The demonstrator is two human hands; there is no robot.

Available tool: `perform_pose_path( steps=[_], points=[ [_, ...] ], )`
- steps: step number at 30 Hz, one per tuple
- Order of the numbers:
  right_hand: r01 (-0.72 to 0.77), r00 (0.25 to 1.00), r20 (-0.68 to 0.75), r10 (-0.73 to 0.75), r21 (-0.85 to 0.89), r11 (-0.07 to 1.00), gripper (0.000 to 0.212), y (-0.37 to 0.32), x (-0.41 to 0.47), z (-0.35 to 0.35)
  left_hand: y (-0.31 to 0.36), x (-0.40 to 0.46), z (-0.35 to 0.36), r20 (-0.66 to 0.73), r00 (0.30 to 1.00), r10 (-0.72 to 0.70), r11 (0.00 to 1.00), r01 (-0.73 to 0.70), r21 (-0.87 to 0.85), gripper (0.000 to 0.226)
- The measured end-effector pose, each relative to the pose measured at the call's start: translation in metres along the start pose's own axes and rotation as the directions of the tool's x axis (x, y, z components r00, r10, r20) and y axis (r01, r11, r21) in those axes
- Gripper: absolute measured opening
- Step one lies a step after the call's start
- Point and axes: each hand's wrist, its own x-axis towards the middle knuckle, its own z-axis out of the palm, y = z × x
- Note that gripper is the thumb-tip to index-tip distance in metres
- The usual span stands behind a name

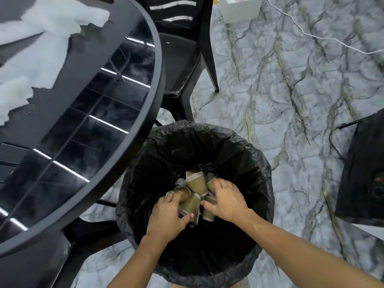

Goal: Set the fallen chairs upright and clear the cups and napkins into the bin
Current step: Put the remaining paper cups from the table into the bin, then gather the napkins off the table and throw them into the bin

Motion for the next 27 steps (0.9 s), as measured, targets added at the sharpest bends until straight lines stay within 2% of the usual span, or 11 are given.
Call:
perform_pose_path(
  steps=[8,11,13,14,17,18,20,22,23,25,27],
  points=[
    [0.050,0.998,-0.051,-0.046,0.089,0.995,0.093,-0.022,-0.072,-0.087,0.044,-0.057,-0.062,-0.077,0.996,0.043,0.996,-0.049,-0.080,0.076],
    [0.037,0.999,-0.027,-0.034,0.114,0.993,0.113,-0.033,-0.094,-0.130,0.055,-0.080,-0.087,-0.079,0.997,0.005,0.987,-0.018,-0.161,0.085],
    [0.024,1.000,-0.019,-0.022,0.128,0.991,0.133,-0.040,-0.103,-0.158,0.059,-0.099,-0.096,-0.145,0.986,0.080,0.987,-0.099,-0.130,0.070],
    [0.016,1.000,-0.022,-0.013,0.140,0.990,0.133,-0.044,-0.107,-0.172,0.056,-0.108,-0.100,-0.160,0.984,0.081,0.984,-0.104,-0.142,0.058],
    [0.037,0.995,-0.103,-0.014,0.225,0.974,0.112,-0.062,-0.118,-0.214,0.040,-0.114,-0.097,-0.231,0.972,0.038,0.917,-0.125,-0.379,0.042],
    [0.052,0.991,-0.136,-0.020,0.238,0.970,0.111,-0.070,-0.121,-0.227,0.041,-0.120,-0.106,-0.238,0.971,0.016,0.890,-0.122,-0.439,0.037],
    [0.060,0.985,-0.174,-0.014,0.260,0.964,0.129,-0.082,-0.126,-0.248,0.054,-0.140,-0.146,-0.282,0.959,-0.018,0.853,-0.133,-0.505,0.043],
    [0.074,0.979,-0.203,-0.014,0.291,0.954,0.133,-0.090,-0.124,-0.262,0.066,-0.147,-0.175,-0.401,0.915,-0.052,0.905,-0.126,-0.406,0.056],
    [0.090,0.976,-0.217,-0.023,0.308,0.947,0.128,-0.096,-0.124,-0.269,0.070,-0.154,-0.186,-0.438,0.898,-0.032,0.940,-0.122,-0.318,0.051],
    [0.143,0.970,-0.232,-0.070,0.315,0.938,0.112,-0.112,-0.120,-0.283,0.069,-0.169,-0.200,-0.450,0.893,-0.004,0.949,-0.137,-0.282,0.046],
    [0.192,0.964,-0.235,-0.122,0.303,0.933,0.094,-0.130,-0.114,-0.293,0.048,-0.170,-0.206,-0.563,0.827,0.013,0.956,-0.174,-0.234,0.046]
  ],
)
